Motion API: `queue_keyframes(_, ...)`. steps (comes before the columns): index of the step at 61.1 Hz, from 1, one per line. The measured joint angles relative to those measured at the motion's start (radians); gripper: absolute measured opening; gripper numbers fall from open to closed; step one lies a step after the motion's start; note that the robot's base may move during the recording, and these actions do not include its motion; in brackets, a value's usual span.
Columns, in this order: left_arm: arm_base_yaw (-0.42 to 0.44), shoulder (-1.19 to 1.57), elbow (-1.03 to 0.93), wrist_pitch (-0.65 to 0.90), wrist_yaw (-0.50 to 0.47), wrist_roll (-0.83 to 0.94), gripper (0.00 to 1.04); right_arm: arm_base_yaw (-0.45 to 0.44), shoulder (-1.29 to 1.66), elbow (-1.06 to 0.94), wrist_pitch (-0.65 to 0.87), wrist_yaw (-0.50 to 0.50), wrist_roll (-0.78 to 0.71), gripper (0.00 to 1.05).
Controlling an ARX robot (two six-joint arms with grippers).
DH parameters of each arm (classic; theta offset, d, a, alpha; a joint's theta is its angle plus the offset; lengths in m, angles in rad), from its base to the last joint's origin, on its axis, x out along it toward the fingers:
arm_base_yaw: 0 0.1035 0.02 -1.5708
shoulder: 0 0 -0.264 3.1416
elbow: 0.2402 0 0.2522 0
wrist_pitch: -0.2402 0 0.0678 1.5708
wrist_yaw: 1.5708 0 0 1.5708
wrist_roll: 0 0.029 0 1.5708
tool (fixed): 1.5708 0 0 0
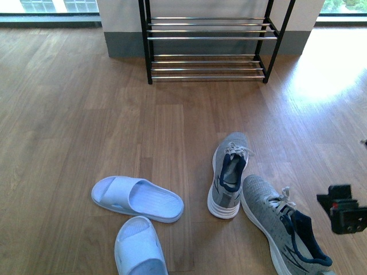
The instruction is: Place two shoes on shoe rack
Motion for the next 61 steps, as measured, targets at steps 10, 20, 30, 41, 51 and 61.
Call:
queue_keyframes(10,0.0,0.0,0.0,0.0,0.0,0.0,0.95,-0.021,0.245,0.113,0.01,0.0,-0.067,0.95)
queue_keyframes(20,0.0,0.0,0.0,0.0,0.0,0.0,0.95,-0.05,0.386,0.216,-0.006,0.003,-0.095,0.95)
queue_keyframes(30,0.0,0.0,0.0,0.0,0.0,0.0,0.95,-0.064,0.467,0.282,-0.021,-0.002,-0.116,0.95)
queue_keyframes(41,0.0,0.0,0.0,0.0,0.0,0.0,0.95,-0.066,0.551,0.344,-0.031,-0.007,-0.136,0.95)
queue_keyframes(51,0.0,0.0,0.0,0.0,0.0,0.0,0.95,-0.076,0.611,0.402,-0.04,-0.009,-0.158,0.95)
queue_keyframes(61,0.0,0.0,0.0,0.0,0.0,0.0,0.95,-0.078,0.642,0.431,-0.052,-0.047,-0.173,0.95)
